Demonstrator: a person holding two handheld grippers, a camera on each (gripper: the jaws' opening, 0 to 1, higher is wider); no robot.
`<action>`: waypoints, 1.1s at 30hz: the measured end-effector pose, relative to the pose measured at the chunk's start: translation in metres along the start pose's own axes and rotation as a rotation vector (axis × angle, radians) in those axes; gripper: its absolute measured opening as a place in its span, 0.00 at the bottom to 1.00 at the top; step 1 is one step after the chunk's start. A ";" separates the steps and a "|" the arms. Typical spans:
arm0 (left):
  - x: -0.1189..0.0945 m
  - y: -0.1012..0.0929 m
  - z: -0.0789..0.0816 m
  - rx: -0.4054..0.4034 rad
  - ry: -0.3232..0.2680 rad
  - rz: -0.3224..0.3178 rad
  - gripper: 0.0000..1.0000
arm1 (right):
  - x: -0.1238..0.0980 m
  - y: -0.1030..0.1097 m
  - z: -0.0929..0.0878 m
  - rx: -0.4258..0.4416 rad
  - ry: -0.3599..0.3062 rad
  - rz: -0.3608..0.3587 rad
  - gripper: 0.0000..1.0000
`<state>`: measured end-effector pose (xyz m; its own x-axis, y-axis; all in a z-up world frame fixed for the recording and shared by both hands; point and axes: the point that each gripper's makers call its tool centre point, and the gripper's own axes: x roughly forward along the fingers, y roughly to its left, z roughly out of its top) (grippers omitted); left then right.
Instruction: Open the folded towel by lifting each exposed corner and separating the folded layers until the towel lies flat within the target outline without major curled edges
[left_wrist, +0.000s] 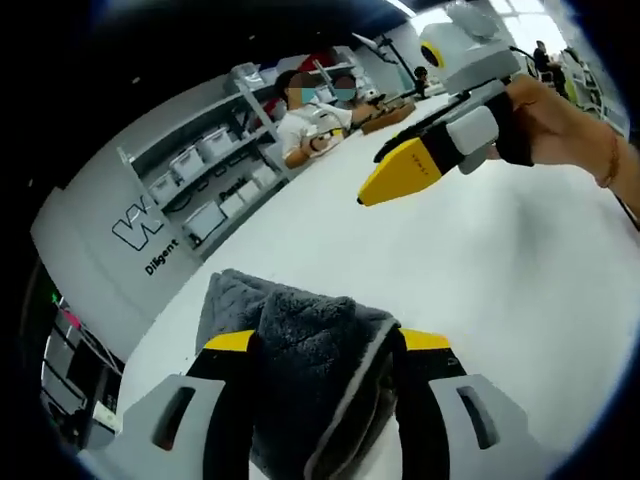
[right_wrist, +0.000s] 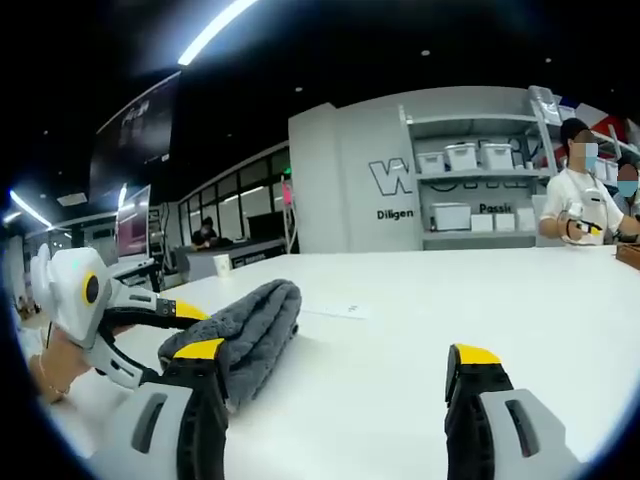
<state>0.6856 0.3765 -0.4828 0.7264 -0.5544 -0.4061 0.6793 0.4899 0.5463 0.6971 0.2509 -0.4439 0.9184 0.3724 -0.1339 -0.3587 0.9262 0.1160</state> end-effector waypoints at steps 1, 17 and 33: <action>0.000 0.000 0.000 -0.002 -0.005 -0.001 0.40 | 0.000 0.000 0.000 0.001 0.000 0.001 0.89; -0.019 0.036 0.009 -0.415 -0.257 0.009 0.15 | -0.005 0.010 -0.007 0.004 0.012 0.010 0.87; -0.060 0.104 -0.018 -0.916 -0.513 0.201 0.15 | -0.005 0.018 -0.017 -0.004 0.042 0.017 0.86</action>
<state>0.7145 0.4730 -0.4154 0.8482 -0.5195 0.1031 0.5262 0.8042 -0.2763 0.6826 0.2670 -0.4582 0.9042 0.3906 -0.1728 -0.3753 0.9198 0.1148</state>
